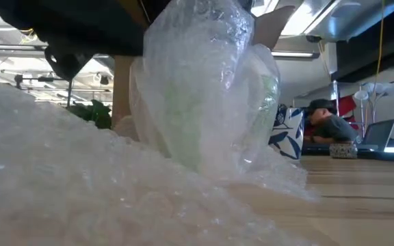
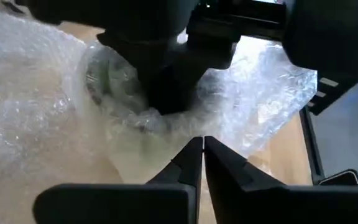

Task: Wrap mug
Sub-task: Wrap the green mug with the bubble wrap

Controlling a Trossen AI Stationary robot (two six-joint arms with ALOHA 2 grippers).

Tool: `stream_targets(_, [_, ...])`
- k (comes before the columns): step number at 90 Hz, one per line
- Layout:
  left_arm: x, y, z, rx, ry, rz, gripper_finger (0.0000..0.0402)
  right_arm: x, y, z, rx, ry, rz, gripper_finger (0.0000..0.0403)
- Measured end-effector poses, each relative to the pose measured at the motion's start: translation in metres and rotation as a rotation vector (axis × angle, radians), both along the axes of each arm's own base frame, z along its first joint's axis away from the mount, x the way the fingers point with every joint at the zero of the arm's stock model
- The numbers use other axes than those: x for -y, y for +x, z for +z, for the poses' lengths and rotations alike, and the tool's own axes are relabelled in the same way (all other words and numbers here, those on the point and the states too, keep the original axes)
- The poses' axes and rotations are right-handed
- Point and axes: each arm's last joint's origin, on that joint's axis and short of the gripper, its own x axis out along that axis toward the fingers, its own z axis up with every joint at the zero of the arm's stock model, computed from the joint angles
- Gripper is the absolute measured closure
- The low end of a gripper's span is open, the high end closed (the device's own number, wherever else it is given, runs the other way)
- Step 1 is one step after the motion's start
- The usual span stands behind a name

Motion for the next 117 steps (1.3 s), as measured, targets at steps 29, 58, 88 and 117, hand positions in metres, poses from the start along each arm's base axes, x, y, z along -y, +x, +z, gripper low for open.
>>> stream_targets(29, [-0.007, 0.004, 0.0, -0.002, 0.012, 0.024, 0.0402, 0.001, -0.006, 0.017, -0.016, -0.027, -0.006, 0.0403])
stream_targets(58, [-0.007, 0.005, 0.0, 0.003, 0.001, 0.03, 0.0402, -0.011, -0.01, 0.059, 0.074, -0.157, -0.01, 0.0403])
stream_targets(88, [-0.006, 0.005, 0.002, 0.015, -0.006, 0.023, 0.0402, -0.028, -0.026, 0.091, 0.123, -0.293, -0.028, 0.0403])
stream_targets(117, [-0.006, 0.005, 0.001, 0.012, -0.007, 0.023, 0.0402, -0.063, -0.026, 0.111, 0.321, -0.2, 0.109, 0.0403])
